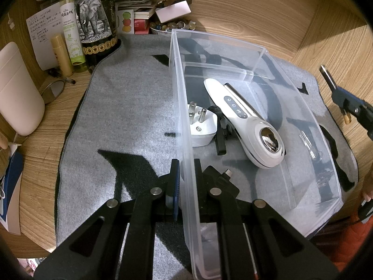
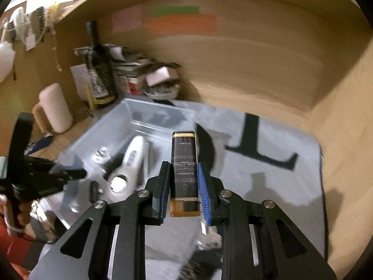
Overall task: Organize rigid objects
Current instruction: 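Carry the black-and-gold item into the box and open the right tool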
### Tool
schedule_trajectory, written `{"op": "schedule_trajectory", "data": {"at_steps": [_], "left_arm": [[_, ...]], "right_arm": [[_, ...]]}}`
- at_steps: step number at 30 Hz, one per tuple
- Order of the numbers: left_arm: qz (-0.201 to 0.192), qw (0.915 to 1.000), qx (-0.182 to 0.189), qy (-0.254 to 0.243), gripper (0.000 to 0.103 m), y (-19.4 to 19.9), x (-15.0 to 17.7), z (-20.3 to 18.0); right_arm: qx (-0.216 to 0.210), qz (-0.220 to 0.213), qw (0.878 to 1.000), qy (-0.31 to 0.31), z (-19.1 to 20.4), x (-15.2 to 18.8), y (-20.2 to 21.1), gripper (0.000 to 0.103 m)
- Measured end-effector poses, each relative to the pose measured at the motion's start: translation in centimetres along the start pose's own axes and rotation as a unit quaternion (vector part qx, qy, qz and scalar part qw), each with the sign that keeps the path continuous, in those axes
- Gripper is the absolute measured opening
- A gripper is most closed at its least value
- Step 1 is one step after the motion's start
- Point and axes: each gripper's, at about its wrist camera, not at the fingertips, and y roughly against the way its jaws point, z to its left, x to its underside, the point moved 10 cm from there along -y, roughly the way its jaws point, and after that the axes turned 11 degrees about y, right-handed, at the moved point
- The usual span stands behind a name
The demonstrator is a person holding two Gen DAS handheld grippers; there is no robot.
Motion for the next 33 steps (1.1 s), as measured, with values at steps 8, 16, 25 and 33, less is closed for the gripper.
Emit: {"op": "schedule_trajectory", "data": {"at_steps": [8,16,25,33], "left_arm": [[0.0,1.0,0.0,0.0,0.009,0.0,0.0,0.0],[0.0,1.0,0.004,0.0,0.01,0.0,0.1,0.0],[0.0,1.0,0.006,0.0,0.01,0.0,0.1,0.0],[0.003,1.0,0.003,0.001,0.01,0.0,0.1,-0.1]], "right_arm": [[-0.045,-0.001,0.999,0.029,3.7,-2.0,-1.8,0.022],[-0.084,0.023,0.995,0.051,6.8,-1.9,-3.6,0.022],[-0.117,0.067,0.987,0.092,10.2,-0.7,-5.5,0.022],[-0.111,0.086,0.982,0.127,11.4,0.0,-6.0,0.022]]}}
